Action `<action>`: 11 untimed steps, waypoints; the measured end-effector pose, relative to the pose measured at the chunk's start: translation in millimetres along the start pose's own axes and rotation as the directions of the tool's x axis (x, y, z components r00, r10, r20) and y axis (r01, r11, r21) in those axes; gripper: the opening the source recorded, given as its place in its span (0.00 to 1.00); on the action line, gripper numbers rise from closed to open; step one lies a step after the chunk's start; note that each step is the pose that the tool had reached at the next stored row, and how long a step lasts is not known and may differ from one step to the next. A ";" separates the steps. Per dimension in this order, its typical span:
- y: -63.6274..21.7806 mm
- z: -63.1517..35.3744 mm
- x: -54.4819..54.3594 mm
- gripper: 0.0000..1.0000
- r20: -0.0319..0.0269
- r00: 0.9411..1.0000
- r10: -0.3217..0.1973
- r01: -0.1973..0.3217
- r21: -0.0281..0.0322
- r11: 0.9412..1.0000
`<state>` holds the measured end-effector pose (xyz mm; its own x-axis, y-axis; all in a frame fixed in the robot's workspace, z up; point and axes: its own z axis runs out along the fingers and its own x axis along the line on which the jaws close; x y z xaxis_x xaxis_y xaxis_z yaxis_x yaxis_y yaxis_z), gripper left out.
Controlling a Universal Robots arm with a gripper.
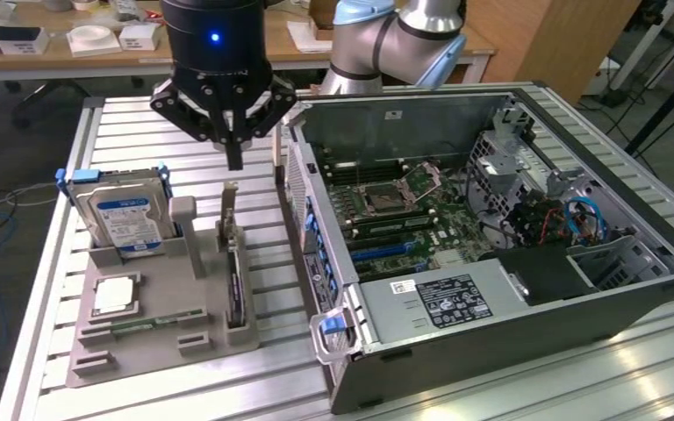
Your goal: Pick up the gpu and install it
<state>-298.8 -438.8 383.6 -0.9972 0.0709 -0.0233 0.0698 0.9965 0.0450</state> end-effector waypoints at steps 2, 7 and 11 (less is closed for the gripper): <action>-0.4 0.1 3.9 0.11 0.000 1.000 0.000 0.000 0.000 1.000; -1.3 0.4 10.2 0.11 0.000 1.000 0.000 0.000 0.000 1.000; -1.9 0.5 14.8 0.11 0.000 1.000 0.000 0.000 0.000 1.000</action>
<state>-313.6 -439.7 382.6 -0.9972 0.0708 -0.0234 0.0697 0.9965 0.0450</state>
